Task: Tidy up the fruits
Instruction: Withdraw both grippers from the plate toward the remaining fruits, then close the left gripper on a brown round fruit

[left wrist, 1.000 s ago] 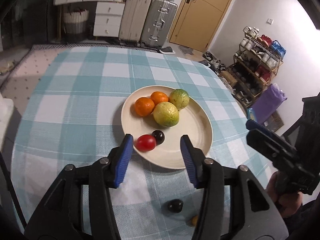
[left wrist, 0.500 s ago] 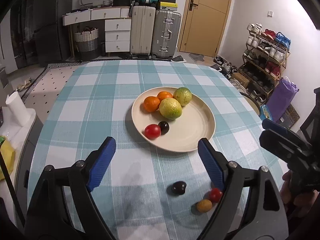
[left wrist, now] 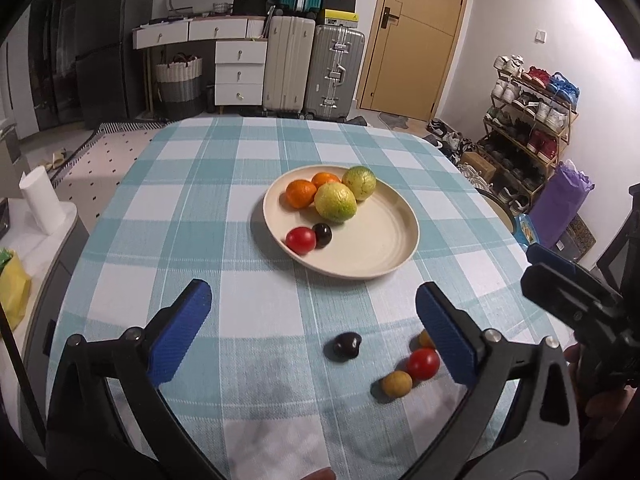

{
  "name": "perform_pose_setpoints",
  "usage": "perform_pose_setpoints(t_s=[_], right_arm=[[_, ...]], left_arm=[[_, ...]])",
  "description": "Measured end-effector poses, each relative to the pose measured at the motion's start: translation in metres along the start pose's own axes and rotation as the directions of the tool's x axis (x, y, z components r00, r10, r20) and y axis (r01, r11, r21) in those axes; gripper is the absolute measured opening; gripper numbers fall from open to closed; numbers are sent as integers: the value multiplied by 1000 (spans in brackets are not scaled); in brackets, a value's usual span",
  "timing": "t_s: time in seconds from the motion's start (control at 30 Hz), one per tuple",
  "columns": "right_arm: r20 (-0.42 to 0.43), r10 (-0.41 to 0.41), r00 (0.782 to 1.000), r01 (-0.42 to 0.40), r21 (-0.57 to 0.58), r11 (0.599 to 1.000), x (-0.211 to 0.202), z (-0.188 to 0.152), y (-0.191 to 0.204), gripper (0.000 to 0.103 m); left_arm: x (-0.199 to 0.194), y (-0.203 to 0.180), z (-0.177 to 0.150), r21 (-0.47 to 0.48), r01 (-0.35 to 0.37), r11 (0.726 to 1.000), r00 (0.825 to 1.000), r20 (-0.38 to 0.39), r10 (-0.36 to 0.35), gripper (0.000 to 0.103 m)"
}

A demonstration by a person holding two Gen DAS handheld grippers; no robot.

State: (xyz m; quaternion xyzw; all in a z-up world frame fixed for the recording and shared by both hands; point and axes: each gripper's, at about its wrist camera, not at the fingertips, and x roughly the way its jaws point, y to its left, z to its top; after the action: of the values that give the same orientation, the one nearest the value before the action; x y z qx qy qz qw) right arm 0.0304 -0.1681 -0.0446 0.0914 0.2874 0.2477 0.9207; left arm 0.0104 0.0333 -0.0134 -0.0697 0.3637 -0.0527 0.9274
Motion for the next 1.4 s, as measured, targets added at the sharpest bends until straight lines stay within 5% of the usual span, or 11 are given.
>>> perform_pose_setpoints(t_s=[0.43, 1.23, 1.4], right_arm=[[16, -9, 1000, 9, 5, 1000, -16, -18, -1, 103], [-33, -28, 999, 30, 47, 998, -4, -40, -23, 103], [-48, -27, 998, 30, 60, 998, 1, -44, -29, 103]], left_arm=[[9, -7, -27, -1, 63, 998, 996, -69, -63, 102], [61, -30, -71, 53, 159, 986, 956, -259, -140, 101], [66, -37, -73, 74, 185, 980, 950, -268, -160, 93]])
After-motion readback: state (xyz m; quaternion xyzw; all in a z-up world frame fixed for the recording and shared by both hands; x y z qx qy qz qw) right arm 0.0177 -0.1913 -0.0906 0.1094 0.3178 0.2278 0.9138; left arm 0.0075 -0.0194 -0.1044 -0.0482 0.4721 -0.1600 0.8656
